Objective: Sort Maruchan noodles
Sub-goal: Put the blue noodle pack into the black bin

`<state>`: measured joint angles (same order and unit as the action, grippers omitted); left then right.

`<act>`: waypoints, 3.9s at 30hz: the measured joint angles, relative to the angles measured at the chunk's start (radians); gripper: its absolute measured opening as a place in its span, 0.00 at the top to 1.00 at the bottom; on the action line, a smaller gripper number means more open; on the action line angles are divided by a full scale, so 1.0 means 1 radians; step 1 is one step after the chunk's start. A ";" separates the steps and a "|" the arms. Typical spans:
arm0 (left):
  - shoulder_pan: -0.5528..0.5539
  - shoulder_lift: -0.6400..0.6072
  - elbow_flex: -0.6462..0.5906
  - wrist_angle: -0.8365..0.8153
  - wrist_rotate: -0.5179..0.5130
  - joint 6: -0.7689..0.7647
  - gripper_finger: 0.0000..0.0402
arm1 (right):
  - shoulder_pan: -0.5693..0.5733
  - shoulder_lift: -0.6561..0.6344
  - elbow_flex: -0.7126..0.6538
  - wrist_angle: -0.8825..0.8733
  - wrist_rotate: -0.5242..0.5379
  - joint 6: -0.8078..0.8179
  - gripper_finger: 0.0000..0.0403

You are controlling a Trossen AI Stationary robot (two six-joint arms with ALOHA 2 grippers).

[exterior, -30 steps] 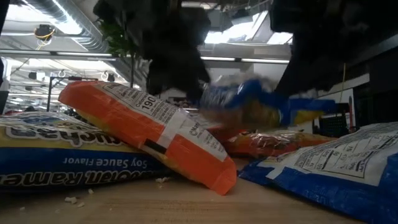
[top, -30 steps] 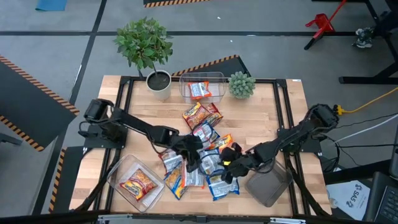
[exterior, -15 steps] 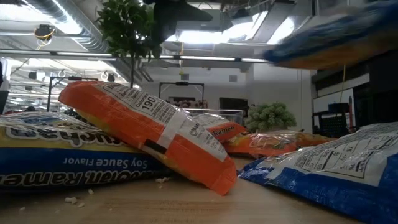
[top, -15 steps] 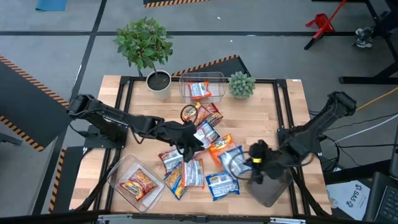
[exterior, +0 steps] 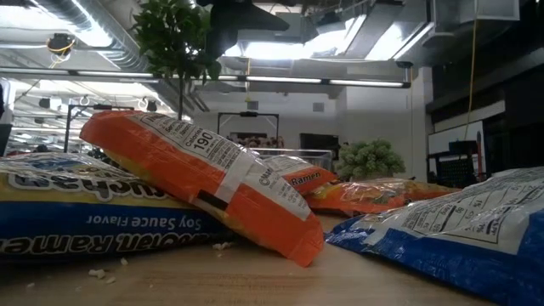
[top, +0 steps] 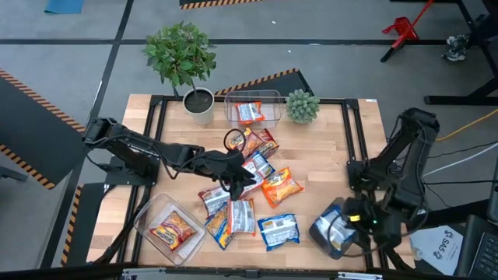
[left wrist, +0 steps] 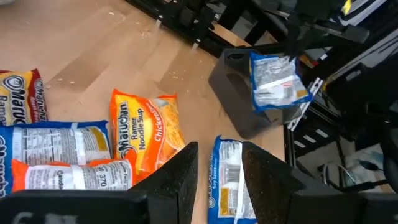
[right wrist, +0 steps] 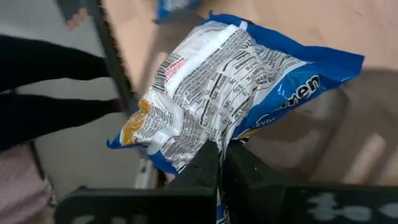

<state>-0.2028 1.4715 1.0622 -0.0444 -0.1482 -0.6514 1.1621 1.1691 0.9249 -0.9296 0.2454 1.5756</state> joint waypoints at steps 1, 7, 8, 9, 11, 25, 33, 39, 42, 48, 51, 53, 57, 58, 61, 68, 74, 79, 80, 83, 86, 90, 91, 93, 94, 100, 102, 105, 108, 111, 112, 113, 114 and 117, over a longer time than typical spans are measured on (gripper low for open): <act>0.000 0.000 0.000 0.000 0.000 0.000 0.70 | 0.008 0.006 0.000 -0.017 0.001 0.012 1.00; 0.002 0.000 0.000 0.000 -0.024 0.000 0.70 | 0.009 0.039 -0.001 -0.051 -0.011 -0.011 0.98; 0.002 0.000 0.000 0.000 -0.032 0.000 0.70 | 0.009 0.044 -0.001 -0.051 -0.013 -0.021 0.96; 0.002 0.000 0.000 0.000 -0.037 0.000 0.70 | 0.009 0.048 -0.001 -0.050 -0.018 -0.035 0.94; 0.002 0.000 0.000 0.000 -0.045 0.000 0.70 | 0.009 0.053 -0.001 -0.051 -0.036 -0.042 0.87; 0.015 0.017 -0.001 -0.019 0.065 0.071 0.70 | -0.061 0.045 0.036 0.059 0.236 -0.325 0.47; 0.012 0.046 0.002 0.048 0.154 0.080 0.70 | -0.372 0.201 0.038 0.530 0.028 -1.135 0.51; -0.025 0.165 0.001 0.220 0.281 0.078 0.70 | -0.452 0.282 0.043 0.637 -0.116 -1.229 0.54; -0.053 0.251 -0.001 0.237 0.299 0.082 0.70 | -0.448 0.282 0.064 0.603 -0.094 -1.165 0.54; -0.111 0.403 0.000 0.322 0.294 0.105 0.75 | -0.454 0.282 0.122 0.367 -0.027 -0.969 0.54; -0.136 0.452 0.005 0.332 0.292 0.105 0.82 | -0.462 0.282 0.125 0.295 -0.029 -0.885 0.54; -0.151 0.474 0.024 0.329 0.290 0.122 0.86 | -0.462 0.282 0.126 0.282 -0.028 -0.844 0.54; -0.180 0.519 0.089 0.280 0.254 0.191 0.93 | -0.462 0.286 0.126 0.285 -0.016 -0.809 0.54; -0.185 0.531 0.111 0.246 0.231 0.204 0.95 | -0.462 0.287 0.126 0.285 0.000 -0.794 0.54; -0.192 0.562 0.182 0.149 0.169 0.232 0.98 | -0.462 0.287 0.127 0.282 0.035 -0.744 0.54; -0.190 0.663 0.310 0.011 0.146 0.280 1.00 | -0.478 0.290 0.127 0.245 0.032 -0.627 0.54; -0.185 0.693 0.330 -0.048 0.147 0.272 1.00 | -0.532 0.290 0.127 0.249 0.016 -0.587 0.54; -0.176 0.693 0.331 -0.090 0.149 0.260 1.00 | -0.570 0.292 0.127 0.251 -0.024 -0.618 0.50; -0.172 0.693 0.332 -0.099 0.149 0.247 1.00 | -0.577 0.294 0.127 0.252 -0.030 -0.619 0.48; -0.154 0.690 0.332 -0.133 0.149 0.200 1.00 | -0.583 0.302 0.128 0.253 -0.057 -0.619 0.40; -0.136 0.689 0.320 -0.131 0.150 0.176 1.00 | -0.595 0.337 0.128 0.256 -0.063 -0.597 0.32; -0.119 0.689 0.318 -0.135 0.177 0.172 1.00 | -0.615 0.406 0.128 0.316 -0.106 -0.583 0.29; -0.117 0.690 0.318 -0.137 0.177 0.171 1.00 | -0.615 0.423 0.128 0.328 -0.115 -0.585 0.28; -0.111 0.690 0.317 -0.140 0.176 0.171 1.00 | -0.614 0.450 0.128 0.364 -0.116 -0.586 0.28; -0.109 0.691 0.317 -0.142 0.176 0.171 1.00 | -0.613 0.460 0.128 0.367 -0.115 -0.586 0.28; -0.101 0.692 0.316 -0.148 0.175 0.172 1.00 | -0.593 0.490 0.128 0.345 -0.120 -0.588 0.28; -0.101 0.692 0.316 -0.149 0.174 0.175 1.00 | -0.593 0.496 0.127 0.329 -0.120 -0.594 0.28; -0.101 0.692 0.315 -0.149 0.173 0.184 1.00 | -0.595 0.502 0.127 0.334 -0.126 -0.641 0.28; -0.101 0.692 0.315 -0.149 0.169 0.190 1.00 | -0.593 0.502 0.127 0.337 -0.125 -0.710 0.28; -0.100 0.692 0.315 -0.149 0.170 0.196 1.00 | -0.608 0.502 0.127 0.313 -0.154 -0.809 0.28; -0.099 0.692 0.314 -0.149 0.170 0.199 1.00 | -0.609 0.503 0.127 0.303 -0.162 -0.851 0.28; -0.098 0.692 0.314 -0.150 0.170 0.202 1.00 | -0.617 0.508 0.127 0.298 -0.173 -0.896 0.28; -0.098 0.692 0.314 -0.150 0.170 0.208 1.00 | -0.622 0.514 0.127 0.300 -0.184 -0.944 0.28; -0.097 0.692 0.314 -0.151 0.170 0.215 1.00 | -0.630 0.529 0.127 0.307 -0.203 -1.052 0.28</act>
<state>-0.3000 2.1632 1.3762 -0.1957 0.0216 -0.4364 0.5316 1.6983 1.0515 -0.6223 0.0422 0.5236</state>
